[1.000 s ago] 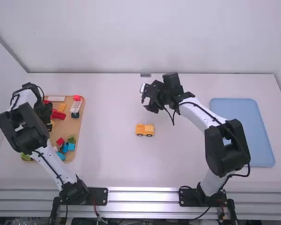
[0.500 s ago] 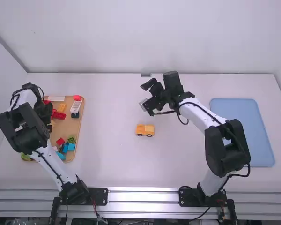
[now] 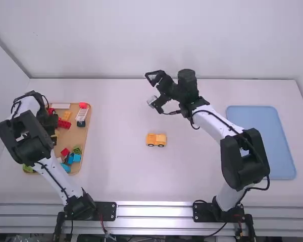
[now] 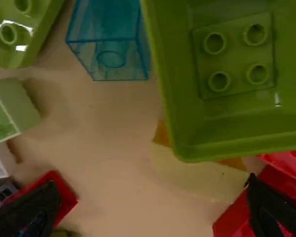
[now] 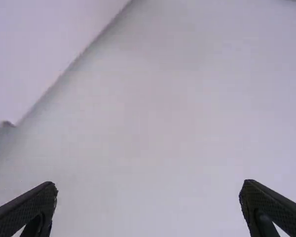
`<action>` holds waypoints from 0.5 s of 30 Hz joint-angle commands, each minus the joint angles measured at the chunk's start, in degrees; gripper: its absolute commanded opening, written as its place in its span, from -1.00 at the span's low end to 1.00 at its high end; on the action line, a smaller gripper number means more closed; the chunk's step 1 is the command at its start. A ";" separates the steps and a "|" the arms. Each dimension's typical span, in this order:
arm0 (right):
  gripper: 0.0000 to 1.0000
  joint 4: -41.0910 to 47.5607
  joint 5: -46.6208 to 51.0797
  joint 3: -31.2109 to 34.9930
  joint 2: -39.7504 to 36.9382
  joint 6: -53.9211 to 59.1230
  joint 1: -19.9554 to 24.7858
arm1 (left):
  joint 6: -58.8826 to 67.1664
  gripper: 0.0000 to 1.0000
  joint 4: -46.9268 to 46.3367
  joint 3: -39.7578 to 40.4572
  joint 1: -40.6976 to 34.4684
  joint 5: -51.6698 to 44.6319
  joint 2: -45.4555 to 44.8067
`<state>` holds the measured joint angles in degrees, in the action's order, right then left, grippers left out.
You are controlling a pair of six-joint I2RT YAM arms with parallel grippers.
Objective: Assemble lego blocks to make yellow taxi
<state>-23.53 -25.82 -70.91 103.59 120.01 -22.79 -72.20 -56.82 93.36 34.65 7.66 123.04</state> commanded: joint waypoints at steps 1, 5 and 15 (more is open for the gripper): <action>0.98 -2.73 -1.11 -1.07 -1.05 0.07 -0.76 | -0.02 0.98 -1.33 -0.04 -0.15 0.76 0.39; 0.98 -8.37 -4.33 -1.07 -1.05 0.07 -1.92 | -0.02 0.98 -2.58 -0.07 -0.15 0.81 0.39; 0.98 19.32 2.01 -1.07 -1.05 -56.24 -2.80 | -0.02 0.98 -4.94 -0.07 -0.15 2.27 0.39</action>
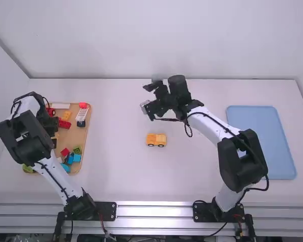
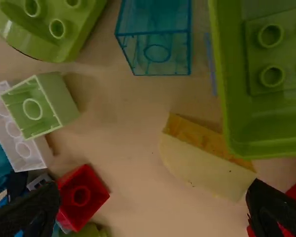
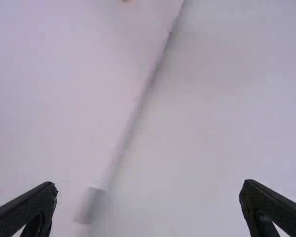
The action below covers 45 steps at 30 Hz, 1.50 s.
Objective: Assemble lego blocks to make yellow taxi
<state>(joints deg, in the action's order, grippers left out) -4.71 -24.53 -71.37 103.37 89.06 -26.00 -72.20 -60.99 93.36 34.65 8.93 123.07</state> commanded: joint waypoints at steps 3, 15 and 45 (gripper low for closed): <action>0.97 2.29 4.76 -0.61 -0.83 -55.10 1.88 | -0.02 0.98 -1.36 -0.07 -0.15 -0.48 0.37; 0.97 8.59 4.83 -0.61 -1.05 -85.61 9.16 | -2.78 0.83 -0.22 -0.07 -0.15 -4.37 0.37; 0.97 8.17 4.96 -0.61 -1.05 -71.32 4.74 | -39.01 0.91 5.07 -6.86 0.31 -0.28 0.37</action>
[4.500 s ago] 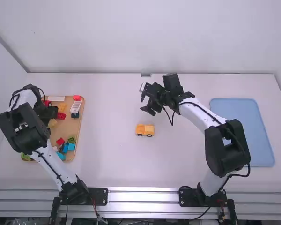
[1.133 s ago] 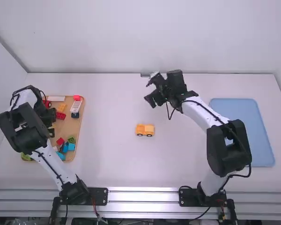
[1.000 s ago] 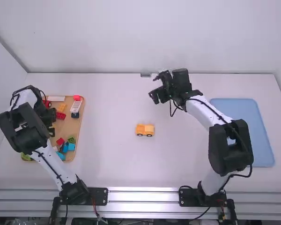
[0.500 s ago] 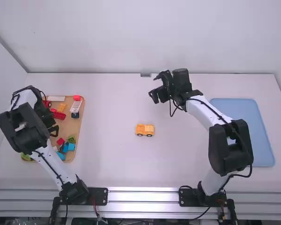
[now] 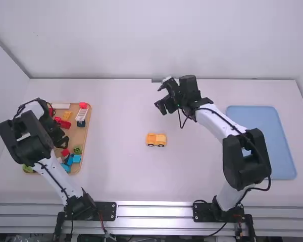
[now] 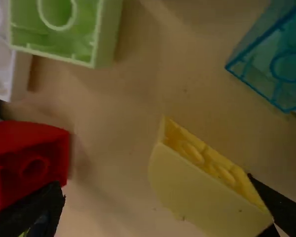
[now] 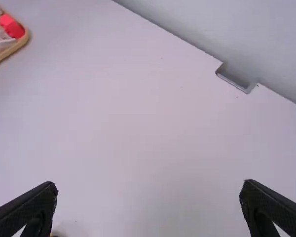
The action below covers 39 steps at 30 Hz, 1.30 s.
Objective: Assemble lego blocks to make yellow taxi
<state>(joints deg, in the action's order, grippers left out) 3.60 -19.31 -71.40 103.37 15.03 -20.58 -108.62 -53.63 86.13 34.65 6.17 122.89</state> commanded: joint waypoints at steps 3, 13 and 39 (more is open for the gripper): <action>0.98 -0.09 -0.31 -0.59 -1.05 5.03 -1.75 | -11.74 0.99 -8.26 1.81 0.07 2.23 0.52; 0.97 0.13 3.30 -0.59 -1.05 4.98 -3.48 | -11.93 0.98 -3.19 2.36 0.22 0.59 0.52; 0.98 -0.52 3.08 -0.59 -1.05 9.33 -3.48 | 81.64 0.83 -16.68 12.83 0.57 5.46 -1.62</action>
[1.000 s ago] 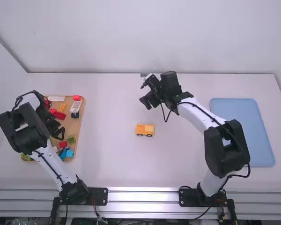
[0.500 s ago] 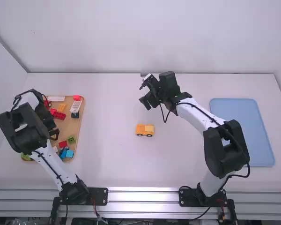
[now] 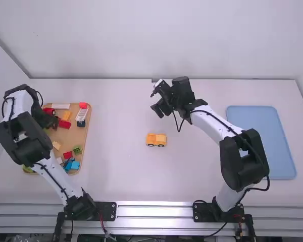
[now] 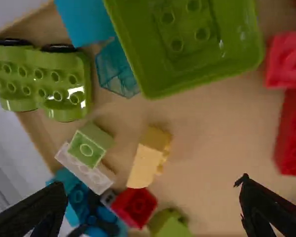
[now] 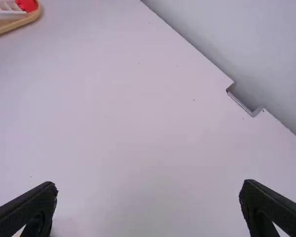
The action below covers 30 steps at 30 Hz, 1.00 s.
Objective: Assemble lego blocks to make yellow taxi
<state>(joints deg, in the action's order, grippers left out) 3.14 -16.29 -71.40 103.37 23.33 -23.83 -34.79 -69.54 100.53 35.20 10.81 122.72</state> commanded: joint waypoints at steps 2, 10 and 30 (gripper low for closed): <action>0.97 -0.31 0.07 -0.59 -1.05 1.84 -0.15 | 9.84 0.77 3.76 -5.42 -0.20 0.61 -1.44; 0.97 -0.02 0.04 -0.59 -1.05 2.01 -0.11 | 12.00 0.65 18.56 -18.51 0.00 -6.56 -10.71; 0.98 1.42 0.07 -0.59 -1.05 2.03 -0.20 | 16.68 0.90 29.57 -33.83 -0.04 -5.44 -19.52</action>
<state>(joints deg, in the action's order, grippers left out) 4.49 -16.27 -71.40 103.37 25.56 -23.86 -19.51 -40.38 68.42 35.03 5.58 102.74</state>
